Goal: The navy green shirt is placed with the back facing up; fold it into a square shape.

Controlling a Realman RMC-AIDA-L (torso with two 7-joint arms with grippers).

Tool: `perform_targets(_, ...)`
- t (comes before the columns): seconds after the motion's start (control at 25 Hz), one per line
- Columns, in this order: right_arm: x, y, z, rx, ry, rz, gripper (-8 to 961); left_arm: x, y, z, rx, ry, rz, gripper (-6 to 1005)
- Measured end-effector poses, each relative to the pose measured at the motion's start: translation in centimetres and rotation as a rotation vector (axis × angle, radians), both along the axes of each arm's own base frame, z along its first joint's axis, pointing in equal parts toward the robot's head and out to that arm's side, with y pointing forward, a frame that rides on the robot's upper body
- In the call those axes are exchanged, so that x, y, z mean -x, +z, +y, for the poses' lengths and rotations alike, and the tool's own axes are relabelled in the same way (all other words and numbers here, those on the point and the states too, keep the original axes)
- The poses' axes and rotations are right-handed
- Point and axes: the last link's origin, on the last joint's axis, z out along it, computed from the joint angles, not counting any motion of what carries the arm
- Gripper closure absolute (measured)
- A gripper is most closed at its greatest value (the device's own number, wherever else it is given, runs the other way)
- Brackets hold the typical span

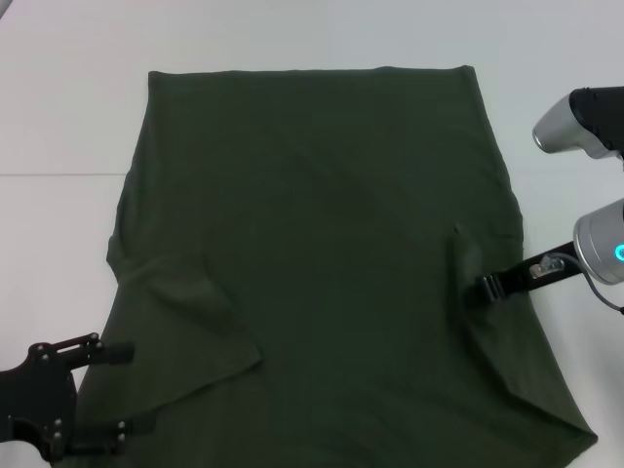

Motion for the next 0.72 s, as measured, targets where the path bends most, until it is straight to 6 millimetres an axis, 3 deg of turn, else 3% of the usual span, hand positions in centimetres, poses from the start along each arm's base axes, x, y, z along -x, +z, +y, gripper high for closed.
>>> perform_targets(0.72, 0.26, -0.36, 0.44, -0.007, 0.003, 0.064, 870, 0.08, 0.07, 0.03, -0.01, 0.005, -0.004, 112)
